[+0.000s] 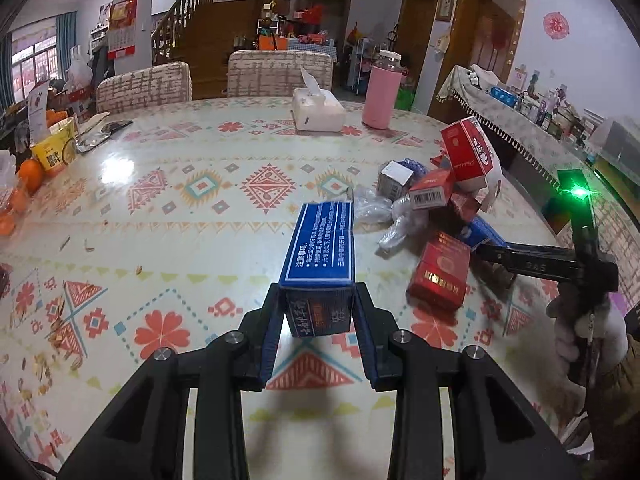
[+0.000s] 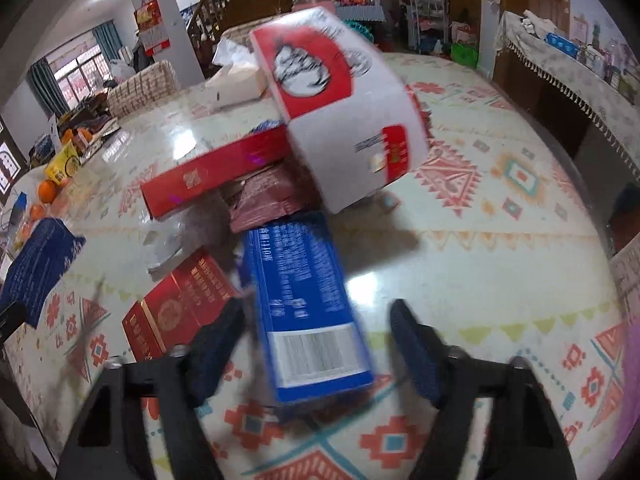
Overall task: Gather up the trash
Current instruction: 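Grasp a small blue box with the left tool while the right tool grasps a long blue box, then carry both blue boxes to the purple basket and drop them in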
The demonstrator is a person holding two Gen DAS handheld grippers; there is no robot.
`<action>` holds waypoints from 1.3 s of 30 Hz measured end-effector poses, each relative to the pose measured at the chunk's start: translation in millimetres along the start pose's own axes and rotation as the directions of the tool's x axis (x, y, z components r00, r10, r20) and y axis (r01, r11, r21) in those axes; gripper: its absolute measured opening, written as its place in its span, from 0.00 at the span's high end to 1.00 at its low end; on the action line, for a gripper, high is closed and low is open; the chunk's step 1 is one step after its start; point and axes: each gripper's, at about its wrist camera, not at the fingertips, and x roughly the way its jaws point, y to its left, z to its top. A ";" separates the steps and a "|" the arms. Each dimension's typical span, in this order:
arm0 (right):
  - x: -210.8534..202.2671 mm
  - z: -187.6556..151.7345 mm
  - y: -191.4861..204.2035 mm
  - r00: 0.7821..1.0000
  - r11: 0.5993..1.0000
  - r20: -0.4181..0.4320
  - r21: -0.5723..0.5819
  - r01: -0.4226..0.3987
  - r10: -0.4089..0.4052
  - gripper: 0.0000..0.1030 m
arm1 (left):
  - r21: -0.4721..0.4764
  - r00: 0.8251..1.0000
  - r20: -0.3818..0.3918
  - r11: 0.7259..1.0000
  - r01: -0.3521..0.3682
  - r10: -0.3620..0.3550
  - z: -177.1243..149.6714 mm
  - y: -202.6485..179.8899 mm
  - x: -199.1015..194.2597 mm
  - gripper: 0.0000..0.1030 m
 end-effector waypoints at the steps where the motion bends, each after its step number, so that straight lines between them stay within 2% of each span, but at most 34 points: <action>1: 0.6 -2.0 0.3 1.000 1.000 -0.006 -0.002 -0.007 0.006 0.51 | 0.000 1.000 0.000 1.000 0.002 -0.002 -1.1 -0.2 0.2 0.68; 5: -14.3 -14.0 -0.3 1.000 1.000 0.009 0.002 -0.022 0.022 0.51 | -0.001 1.000 0.005 1.000 0.014 -0.014 -3.4 -3.0 -1.7 0.68; 11: -55.4 -43.6 -9.4 0.995 0.996 0.040 0.024 -0.090 0.089 0.51 | 0.006 0.998 0.028 0.998 0.063 -0.063 -8.0 -16.2 -16.9 0.68; 19: -107.1 -86.6 -42.8 0.987 0.987 0.116 0.101 -0.124 0.112 0.51 | 0.071 0.987 0.042 0.986 0.150 -0.153 -12.4 -57.8 -35.4 0.68; 23: -129.2 -101.1 -63.8 0.984 0.986 0.165 0.138 -0.091 0.067 0.51 | 0.116 0.982 0.025 0.976 0.183 -0.187 -12.1 -88.3 -34.1 0.68; 29: -159.4 -123.9 -102.9 0.976 0.978 0.216 0.203 -0.042 -0.003 0.51 | 0.216 0.970 -0.001 0.947 0.239 -0.244 -10.7 -144.9 -35.6 0.68; 34: -184.6 -147.1 -146.4 0.966 0.961 0.249 0.277 0.002 -0.074 0.51 | 0.302 0.953 -0.031 0.906 0.296 -0.301 -8.1 -201.9 -35.5 0.68; 39: -213.2 -171.1 -200.4 0.947 0.926 0.280 0.376 0.046 -0.160 0.51 | 0.370 0.928 -0.075 0.854 0.365 -0.364 -1.4 -264.0 -26.5 0.68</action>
